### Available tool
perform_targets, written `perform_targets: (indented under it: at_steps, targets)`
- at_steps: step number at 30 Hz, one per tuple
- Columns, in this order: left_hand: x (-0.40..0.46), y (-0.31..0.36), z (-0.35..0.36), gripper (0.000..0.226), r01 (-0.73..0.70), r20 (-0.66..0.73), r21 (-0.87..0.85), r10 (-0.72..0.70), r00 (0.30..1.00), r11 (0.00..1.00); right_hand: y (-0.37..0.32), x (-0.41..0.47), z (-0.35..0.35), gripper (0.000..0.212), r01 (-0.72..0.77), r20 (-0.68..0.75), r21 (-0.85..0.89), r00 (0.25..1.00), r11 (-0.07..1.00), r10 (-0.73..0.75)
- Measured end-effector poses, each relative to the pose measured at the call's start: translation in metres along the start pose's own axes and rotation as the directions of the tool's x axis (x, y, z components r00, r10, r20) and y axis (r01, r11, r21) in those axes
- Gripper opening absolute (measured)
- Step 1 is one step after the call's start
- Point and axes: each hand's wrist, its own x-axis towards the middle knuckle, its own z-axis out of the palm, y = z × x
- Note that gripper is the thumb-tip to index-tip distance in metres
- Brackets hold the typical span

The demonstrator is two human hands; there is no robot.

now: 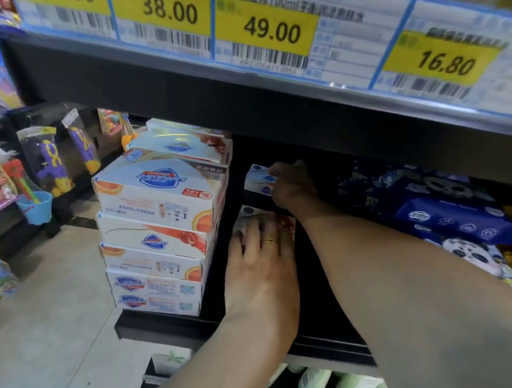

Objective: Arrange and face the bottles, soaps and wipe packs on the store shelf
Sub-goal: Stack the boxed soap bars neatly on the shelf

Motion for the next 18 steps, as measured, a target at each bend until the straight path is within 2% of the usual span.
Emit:
perform_targets:
  at_steps: [2,4,10,18]
  targets:
    - [0.007,0.003,-0.006,0.079,0.034,0.025,0.056,-0.036,0.999,0.998,-0.003,0.005,-0.002,0.056,-0.014,0.012,-0.045,1.0,0.999,0.014]
    - [0.014,0.004,-0.005,0.079,0.067,0.031,0.041,-0.068,0.997,0.997,-0.005,0.01,-0.005,0.055,-0.009,0.028,-0.04,1.0,0.999,0.01]
    - [0.047,0.007,0.007,0.077,0.139,0.032,-0.03,-0.138,0.99,0.99,-0.016,0.021,-0.009,0.031,-0.001,0.119,-0.033,0.993,0.999,0.005]
    - [0.087,0.009,0.007,0.069,0.175,0.113,-0.089,-0.165,0.98,0.981,-0.017,0.012,-0.026,0.041,-0.009,0.211,0.137,0.977,0.991,-0.02]
